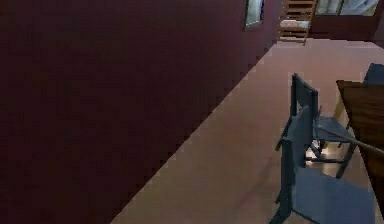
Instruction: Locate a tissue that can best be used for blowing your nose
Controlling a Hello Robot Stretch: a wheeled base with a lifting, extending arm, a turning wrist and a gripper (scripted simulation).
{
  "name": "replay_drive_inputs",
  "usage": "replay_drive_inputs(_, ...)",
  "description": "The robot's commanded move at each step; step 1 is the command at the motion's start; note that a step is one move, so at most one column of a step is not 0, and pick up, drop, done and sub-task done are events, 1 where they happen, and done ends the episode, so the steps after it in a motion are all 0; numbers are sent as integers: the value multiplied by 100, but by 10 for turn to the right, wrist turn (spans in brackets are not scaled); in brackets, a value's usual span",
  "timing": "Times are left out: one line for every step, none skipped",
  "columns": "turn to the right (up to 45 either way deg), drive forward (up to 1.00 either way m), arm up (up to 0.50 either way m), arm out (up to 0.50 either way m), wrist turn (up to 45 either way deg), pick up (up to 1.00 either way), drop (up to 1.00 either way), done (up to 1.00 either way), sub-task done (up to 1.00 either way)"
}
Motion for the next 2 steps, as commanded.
replay_drive_inputs(-450,0,0,0,0,0,0,0,0)
replay_drive_inputs(-450,0,0,0,0,0,0,0,0)
